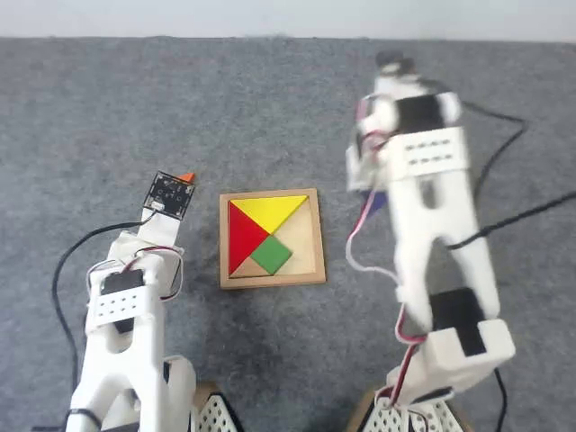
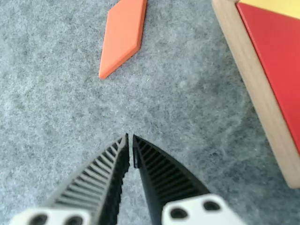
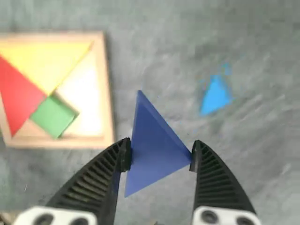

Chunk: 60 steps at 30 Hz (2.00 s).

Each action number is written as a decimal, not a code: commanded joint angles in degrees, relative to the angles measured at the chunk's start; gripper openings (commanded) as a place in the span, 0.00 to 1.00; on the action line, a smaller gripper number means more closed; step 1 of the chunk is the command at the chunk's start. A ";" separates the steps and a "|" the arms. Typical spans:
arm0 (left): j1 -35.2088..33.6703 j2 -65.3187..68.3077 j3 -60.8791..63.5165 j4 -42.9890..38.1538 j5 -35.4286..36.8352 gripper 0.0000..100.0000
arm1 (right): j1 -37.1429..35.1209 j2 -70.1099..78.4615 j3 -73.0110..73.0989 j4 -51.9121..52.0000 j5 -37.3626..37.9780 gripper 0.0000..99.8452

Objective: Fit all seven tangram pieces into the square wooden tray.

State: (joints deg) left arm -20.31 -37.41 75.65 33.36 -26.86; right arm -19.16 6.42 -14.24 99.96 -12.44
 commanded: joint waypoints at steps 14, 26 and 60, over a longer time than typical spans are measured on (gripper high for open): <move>-0.09 -2.02 -0.57 -1.14 -0.53 0.01 | -15.43 -3.91 23.03 -23.69 -19.69 0.14; -0.09 -2.02 -0.57 -1.14 -0.62 0.01 | -17.01 -3.82 26.11 -28.00 -29.80 0.14; -0.09 -2.02 -0.57 -1.14 -0.70 0.01 | -21.14 1.89 28.31 -33.63 -31.82 0.31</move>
State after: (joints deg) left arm -20.31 -37.41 75.65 33.36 -26.86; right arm -40.09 8.62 14.86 67.16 -43.74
